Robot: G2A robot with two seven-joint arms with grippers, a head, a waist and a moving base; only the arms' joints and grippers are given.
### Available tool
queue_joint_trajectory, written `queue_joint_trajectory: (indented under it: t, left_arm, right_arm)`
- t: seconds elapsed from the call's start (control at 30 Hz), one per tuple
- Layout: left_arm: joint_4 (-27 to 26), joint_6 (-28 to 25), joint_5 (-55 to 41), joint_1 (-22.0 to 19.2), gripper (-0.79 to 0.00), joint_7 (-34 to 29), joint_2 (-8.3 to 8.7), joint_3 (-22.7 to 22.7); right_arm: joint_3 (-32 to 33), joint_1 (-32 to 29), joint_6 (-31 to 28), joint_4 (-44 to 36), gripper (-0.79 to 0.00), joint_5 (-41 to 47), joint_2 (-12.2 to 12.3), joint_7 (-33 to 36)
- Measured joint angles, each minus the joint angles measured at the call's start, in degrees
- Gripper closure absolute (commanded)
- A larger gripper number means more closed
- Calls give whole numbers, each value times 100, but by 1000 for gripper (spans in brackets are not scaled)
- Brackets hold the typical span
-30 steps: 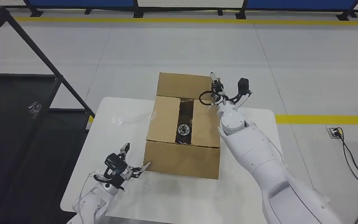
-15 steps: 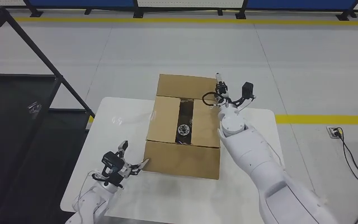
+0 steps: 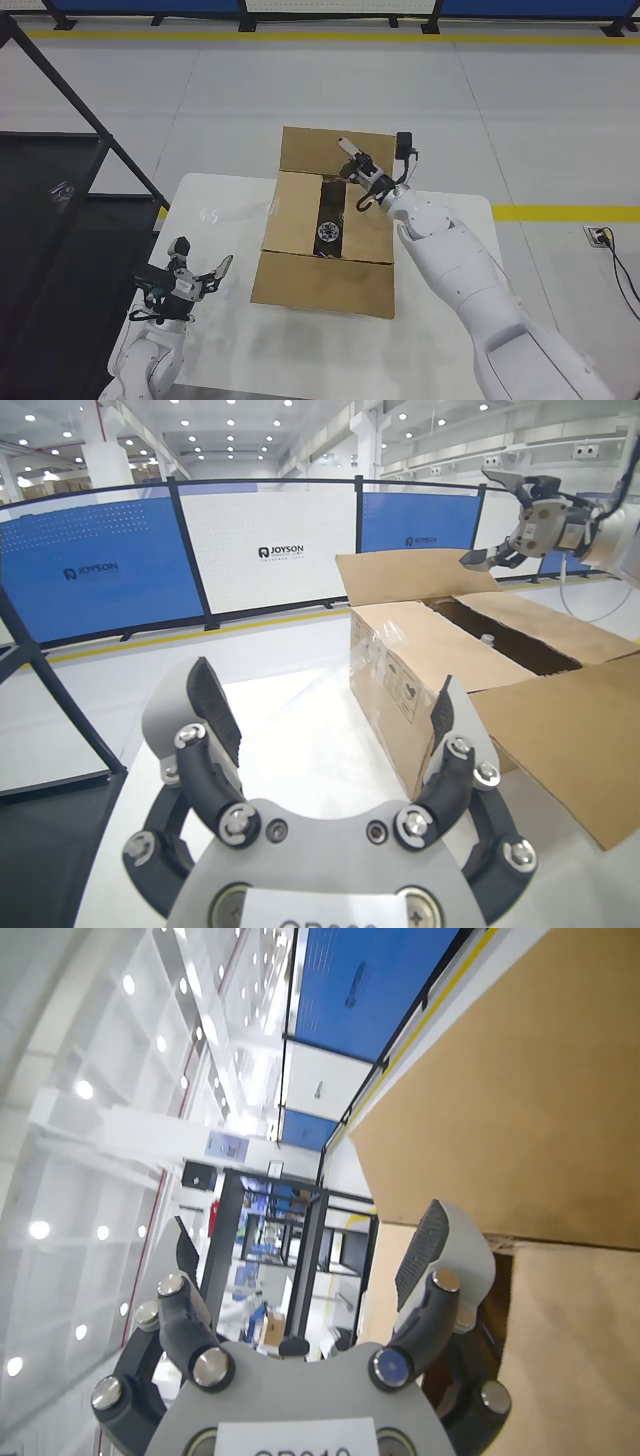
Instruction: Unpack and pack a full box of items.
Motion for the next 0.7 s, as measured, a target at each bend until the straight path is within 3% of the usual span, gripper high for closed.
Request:
queue_joint_trajectory:
  t: [0.13, 0.5, 0.7]
  left_arm:
    - [-6, 39, -244, 11, -785, 1, -6, -103]
    - [-27, -134, -272, 29, -785, -157, 7, -139]
    - [-226, -162, -248, 102, -785, -248, 15, -172]
  right_arm:
    - [-168, -41, 201, -295, -785, -569, 20, 450]
    - [-183, -66, 261, -344, -785, -659, 27, 350]
    - [-339, -216, 1220, -689, -785, -1136, 14, 565]
